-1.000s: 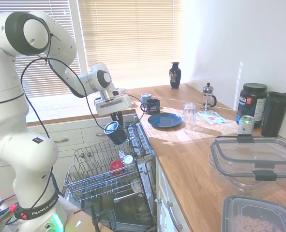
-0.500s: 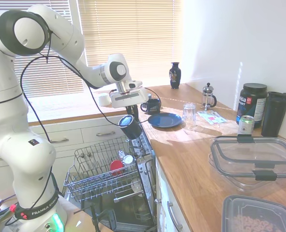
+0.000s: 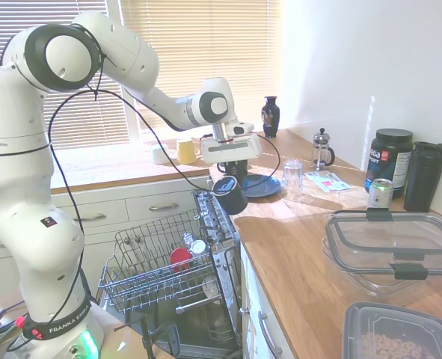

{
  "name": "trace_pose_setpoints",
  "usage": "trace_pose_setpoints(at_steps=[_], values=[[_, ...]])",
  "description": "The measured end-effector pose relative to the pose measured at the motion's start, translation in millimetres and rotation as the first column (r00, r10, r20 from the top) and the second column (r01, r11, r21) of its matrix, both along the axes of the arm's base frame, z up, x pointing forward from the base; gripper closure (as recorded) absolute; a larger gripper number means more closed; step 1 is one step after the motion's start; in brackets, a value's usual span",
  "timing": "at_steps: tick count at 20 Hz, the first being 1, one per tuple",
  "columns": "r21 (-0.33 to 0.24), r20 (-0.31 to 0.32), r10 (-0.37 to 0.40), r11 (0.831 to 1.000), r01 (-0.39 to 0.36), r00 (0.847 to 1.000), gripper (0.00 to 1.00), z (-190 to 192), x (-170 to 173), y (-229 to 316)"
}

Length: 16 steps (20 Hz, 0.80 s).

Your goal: Move the blue mug from the dishwasher to the table

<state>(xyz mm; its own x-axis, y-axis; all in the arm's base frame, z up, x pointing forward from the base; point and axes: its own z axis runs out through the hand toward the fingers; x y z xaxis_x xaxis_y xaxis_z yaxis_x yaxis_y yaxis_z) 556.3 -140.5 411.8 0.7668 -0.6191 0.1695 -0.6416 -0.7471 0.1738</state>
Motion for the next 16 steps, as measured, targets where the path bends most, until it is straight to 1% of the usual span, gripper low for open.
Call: trace_pose_setpoints(at_steps=[12, 16], values=[[0.044, -0.022, -0.016, 0.999, 0.017, 1.000, 1.00, -14.1, 35.8, -84.6], [0.052, -0.042, -0.015, 0.999, 0.017, 0.999, 1.00, -21.5, 47.4, -105.9]])
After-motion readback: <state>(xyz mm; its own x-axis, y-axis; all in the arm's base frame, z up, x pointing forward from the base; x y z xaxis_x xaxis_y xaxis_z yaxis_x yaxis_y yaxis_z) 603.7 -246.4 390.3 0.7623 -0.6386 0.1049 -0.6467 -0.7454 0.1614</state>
